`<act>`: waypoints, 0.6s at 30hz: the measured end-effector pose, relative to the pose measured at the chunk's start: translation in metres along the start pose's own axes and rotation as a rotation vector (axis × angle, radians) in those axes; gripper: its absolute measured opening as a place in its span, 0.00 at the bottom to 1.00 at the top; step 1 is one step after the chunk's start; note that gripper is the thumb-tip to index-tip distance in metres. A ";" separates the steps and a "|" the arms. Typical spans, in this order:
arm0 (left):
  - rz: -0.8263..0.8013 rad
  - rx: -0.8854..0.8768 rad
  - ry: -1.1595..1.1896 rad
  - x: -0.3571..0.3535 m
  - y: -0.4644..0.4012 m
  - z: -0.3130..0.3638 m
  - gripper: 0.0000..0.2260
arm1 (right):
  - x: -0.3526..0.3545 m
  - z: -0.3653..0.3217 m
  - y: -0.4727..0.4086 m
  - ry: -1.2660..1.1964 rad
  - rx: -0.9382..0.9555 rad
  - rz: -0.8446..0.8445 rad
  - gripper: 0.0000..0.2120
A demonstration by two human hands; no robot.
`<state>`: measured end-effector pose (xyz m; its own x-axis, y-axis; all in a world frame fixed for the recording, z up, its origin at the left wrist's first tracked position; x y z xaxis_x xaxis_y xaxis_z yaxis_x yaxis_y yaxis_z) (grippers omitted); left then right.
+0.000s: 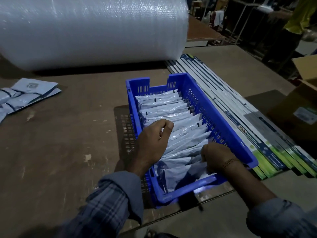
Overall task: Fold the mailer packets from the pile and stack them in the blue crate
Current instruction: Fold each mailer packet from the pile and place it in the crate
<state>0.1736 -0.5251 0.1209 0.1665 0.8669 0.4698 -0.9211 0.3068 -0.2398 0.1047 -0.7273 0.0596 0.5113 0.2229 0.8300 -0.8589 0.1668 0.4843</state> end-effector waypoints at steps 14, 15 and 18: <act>0.288 0.000 -0.300 0.050 0.015 -0.044 0.15 | 0.125 -0.069 0.061 -0.440 0.061 0.468 0.21; 0.239 0.005 -0.334 0.053 0.018 -0.053 0.19 | 0.132 -0.080 0.064 -0.447 0.071 0.503 0.20; 0.154 0.143 -0.384 0.079 0.031 -0.091 0.23 | 0.152 -0.119 0.070 -0.484 0.121 0.587 0.15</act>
<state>0.1902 -0.4113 0.0734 -0.0952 0.6809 0.7261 -0.9687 0.1044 -0.2250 0.1256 -0.5673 0.1871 -0.0763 -0.2073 0.9753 -0.9968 0.0389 -0.0697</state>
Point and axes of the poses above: each hand's wrist, its own y-axis away from the middle knuckle, its own x-axis out of the back of the hand, z = x × y, the point moved 10 cm from there along -y, towards the middle knuckle, and after that the axes turned 2 degrees about z, right-handed, at the moved point
